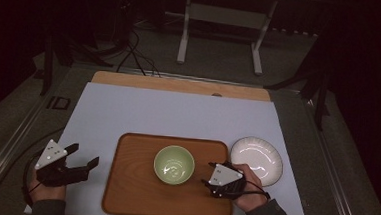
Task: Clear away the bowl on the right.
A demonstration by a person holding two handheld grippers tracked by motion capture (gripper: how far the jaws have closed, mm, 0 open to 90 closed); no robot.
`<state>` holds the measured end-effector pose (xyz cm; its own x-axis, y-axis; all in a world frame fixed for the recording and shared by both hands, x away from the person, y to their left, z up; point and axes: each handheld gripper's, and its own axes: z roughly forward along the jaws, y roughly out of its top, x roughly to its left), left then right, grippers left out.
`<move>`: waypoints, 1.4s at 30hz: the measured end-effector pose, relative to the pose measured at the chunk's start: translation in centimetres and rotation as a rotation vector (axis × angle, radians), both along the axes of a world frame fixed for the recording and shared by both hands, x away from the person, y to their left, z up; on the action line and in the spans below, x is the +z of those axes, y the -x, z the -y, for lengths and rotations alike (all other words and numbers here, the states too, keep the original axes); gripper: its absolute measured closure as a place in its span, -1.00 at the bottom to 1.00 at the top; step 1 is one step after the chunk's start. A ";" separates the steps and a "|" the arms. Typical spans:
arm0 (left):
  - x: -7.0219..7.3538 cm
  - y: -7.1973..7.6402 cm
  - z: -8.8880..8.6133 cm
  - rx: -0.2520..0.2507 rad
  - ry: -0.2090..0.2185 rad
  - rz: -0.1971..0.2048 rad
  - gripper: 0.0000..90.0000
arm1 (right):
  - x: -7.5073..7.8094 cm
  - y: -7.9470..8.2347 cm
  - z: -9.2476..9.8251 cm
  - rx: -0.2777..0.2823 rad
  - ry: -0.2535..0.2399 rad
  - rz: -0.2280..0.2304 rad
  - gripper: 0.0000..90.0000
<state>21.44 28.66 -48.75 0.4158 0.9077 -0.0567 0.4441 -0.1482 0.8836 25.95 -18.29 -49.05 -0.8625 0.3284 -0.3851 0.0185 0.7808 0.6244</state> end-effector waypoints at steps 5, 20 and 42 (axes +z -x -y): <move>0.0 0.0 0.0 -0.001 -0.002 0.000 -0.66 | 0.0 -0.3 1.7 -0.045 -0.008 0.005 -0.06; 0.0 0.0 0.0 -0.002 -0.003 -0.003 -0.66 | 0.1 -0.5 5.8 -0.133 0.001 0.008 -0.07; 0.0 0.0 0.0 0.001 -0.006 0.001 -0.66 | 0.4 -0.5 10.5 -0.255 -0.053 0.016 -0.07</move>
